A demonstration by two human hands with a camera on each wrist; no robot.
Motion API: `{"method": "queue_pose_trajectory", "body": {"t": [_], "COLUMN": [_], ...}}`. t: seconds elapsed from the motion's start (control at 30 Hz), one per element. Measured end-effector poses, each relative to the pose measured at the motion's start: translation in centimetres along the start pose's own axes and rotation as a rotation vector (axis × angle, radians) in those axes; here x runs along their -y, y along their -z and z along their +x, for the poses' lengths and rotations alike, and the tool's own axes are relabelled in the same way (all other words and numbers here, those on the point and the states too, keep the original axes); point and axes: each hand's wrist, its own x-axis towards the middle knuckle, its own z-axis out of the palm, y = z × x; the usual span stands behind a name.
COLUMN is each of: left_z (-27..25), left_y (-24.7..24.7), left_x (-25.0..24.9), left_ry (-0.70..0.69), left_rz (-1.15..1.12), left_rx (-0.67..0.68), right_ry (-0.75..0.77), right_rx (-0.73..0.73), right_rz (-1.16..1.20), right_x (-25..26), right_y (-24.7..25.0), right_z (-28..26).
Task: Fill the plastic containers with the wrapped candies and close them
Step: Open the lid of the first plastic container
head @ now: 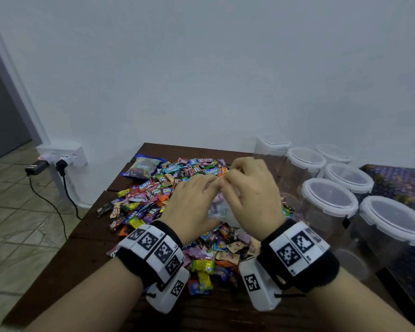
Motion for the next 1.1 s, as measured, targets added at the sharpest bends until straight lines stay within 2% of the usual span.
{"method": "queue_pose_trajectory", "body": {"t": [0.13,0.3,0.43,0.53,0.63,0.7,0.83,0.93,1.0,1.1], "left_z": [0.1,0.3,0.4,0.4,0.1,0.0,0.3,0.5,0.4,0.1], "left_y": [-0.1,0.5,0.6,0.8,0.8,0.7,0.5,0.4,0.3,0.5], "left_x": [-0.1,-0.6,-0.5,-0.5,-0.8,-1.1,-1.6,-1.9,-2.0,-2.0], "left_ry": [0.029,0.035,0.063,0.156,0.212,0.232,0.327,0.374,0.39,0.396], "left_rz": [0.024,0.06,-0.022,-0.136,-0.172,-0.165,-0.242,-0.281,-0.294,-0.321], "left_rx": [0.034,0.016,0.012,0.063,0.027,0.025,0.005,-0.007,-0.001,0.001], "right_ry": [0.033,0.018,-0.004,-0.144,-0.283,-0.399,-0.615,-0.784,-0.827,-0.808], "right_rx": [0.056,0.057,0.036,0.071,0.122,0.067,-0.135,-0.19,-0.19,-0.121], "right_rz": [-0.097,-0.077,0.003,0.142,0.234,0.308,0.372,0.458,0.462,0.413], "right_x": [0.3,0.1,-0.1,-0.3,-0.7,-0.9,-1.0,-1.1,-1.3,-1.5], "right_y": [-0.7,-1.2,-1.5,-1.7,-2.0,-2.0,-1.8,-1.6,-1.5,-0.5], "right_z": [0.0,0.3,0.6,0.4,-0.1,-0.2,-0.2,-0.2,-0.3,-0.5]}}
